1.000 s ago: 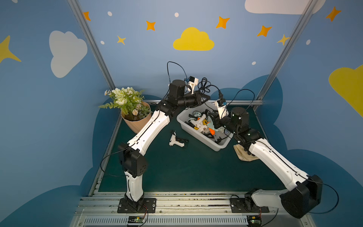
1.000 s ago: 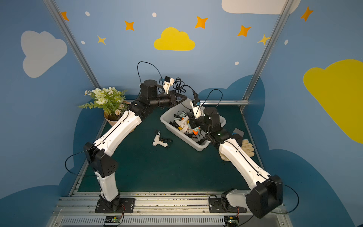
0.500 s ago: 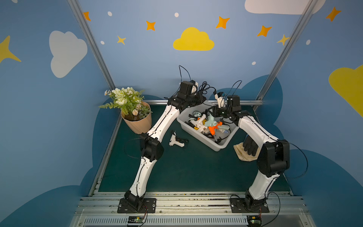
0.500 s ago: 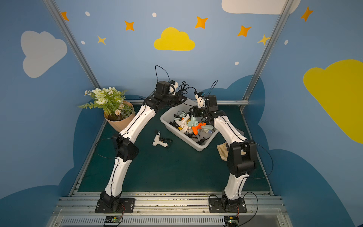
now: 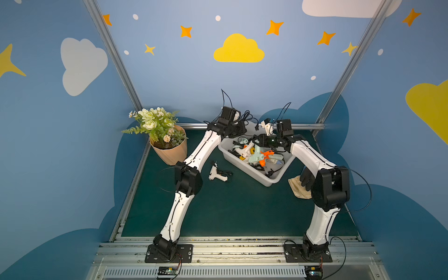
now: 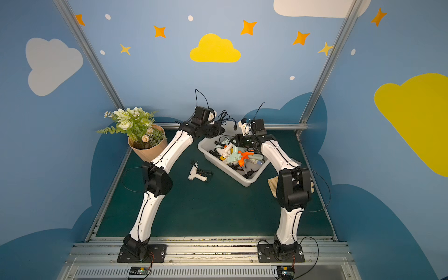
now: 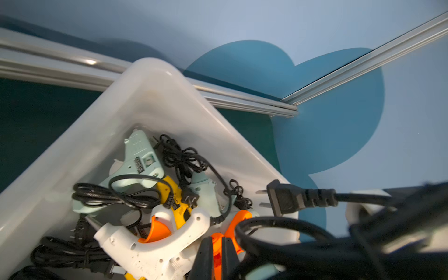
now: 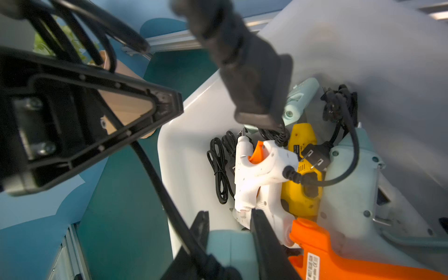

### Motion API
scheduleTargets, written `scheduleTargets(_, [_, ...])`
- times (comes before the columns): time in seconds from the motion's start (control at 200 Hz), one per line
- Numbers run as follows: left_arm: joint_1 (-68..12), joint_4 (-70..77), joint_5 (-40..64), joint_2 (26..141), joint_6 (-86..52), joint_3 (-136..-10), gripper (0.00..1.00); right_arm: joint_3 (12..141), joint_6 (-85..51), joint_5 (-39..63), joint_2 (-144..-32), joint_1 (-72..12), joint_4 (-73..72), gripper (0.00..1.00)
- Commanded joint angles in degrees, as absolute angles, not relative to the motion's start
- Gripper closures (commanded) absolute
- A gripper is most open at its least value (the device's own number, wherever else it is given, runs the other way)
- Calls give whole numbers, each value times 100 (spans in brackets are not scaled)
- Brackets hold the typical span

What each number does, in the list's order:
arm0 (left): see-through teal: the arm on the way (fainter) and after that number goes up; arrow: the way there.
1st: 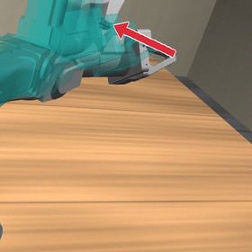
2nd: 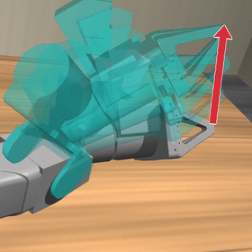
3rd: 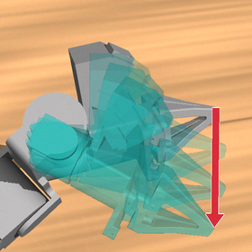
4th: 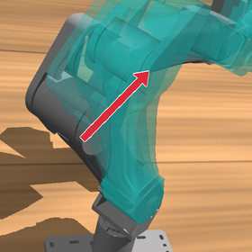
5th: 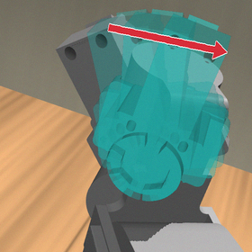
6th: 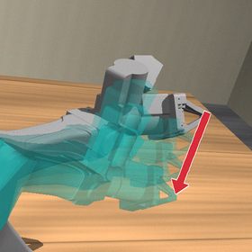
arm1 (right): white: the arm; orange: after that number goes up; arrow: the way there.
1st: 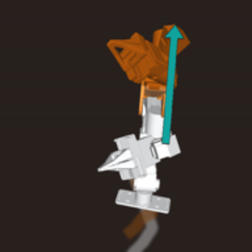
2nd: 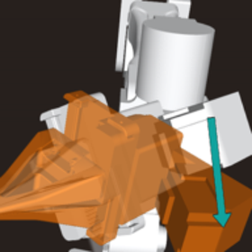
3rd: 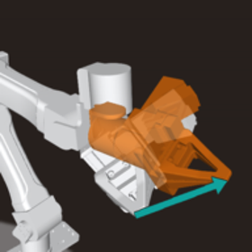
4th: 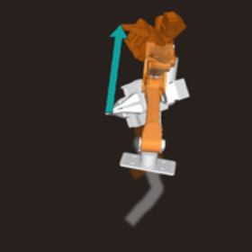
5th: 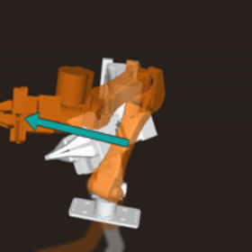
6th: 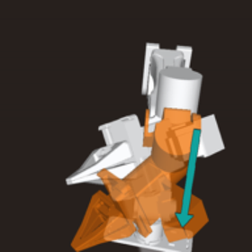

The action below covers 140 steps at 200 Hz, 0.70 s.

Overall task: Put the hot melt glue gun into the storage box
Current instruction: Place the hot melt adhesive gun in the storage box.

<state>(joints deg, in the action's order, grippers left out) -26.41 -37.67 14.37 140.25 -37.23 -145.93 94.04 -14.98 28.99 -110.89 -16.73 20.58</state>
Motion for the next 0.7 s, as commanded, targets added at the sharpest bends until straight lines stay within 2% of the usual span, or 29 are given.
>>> scheduleTargets(0.0, [-2547,-4041,962,13907,-3525,-14397,97,9584,-1424,2580,-11352,-1723,2495,83])
scheduleTargets(0.135, [-2540,-4259,946,14156,-3435,-14604,94,9867,-1502,2570,-11653,-1700,2669,81])
scheduleTargets(0.24, [-2544,-4457,867,14299,-3264,-14748,90,10102,-1521,2540,-11751,-1714,2969,74])
scheduleTargets(0.3, [-2548,-4489,802,14318,-3143,-14746,84,10108,-1503,2494,-11713,-1716,3046,70])
scheduleTargets(0.36, [-2574,-4525,741,14326,-2985,-14748,68,10052,-1458,2407,-11624,-1731,3093,67])
scheduleTargets(0.441, [-2627,-4616,616,14287,-2775,-14748,56,9962,-1424,2302,-11466,-1741,3120,63])
scheduleTargets(0.491, [-2660,-4688,519,14240,-2650,-14748,52,9895,-1408,2251,-11348,-1756,3117,62])
scheduleTargets(0.696, [-2828,-4838,173,13934,-2377,-14739,46,9923,-1251,1924,-10934,-1827,3342,49])
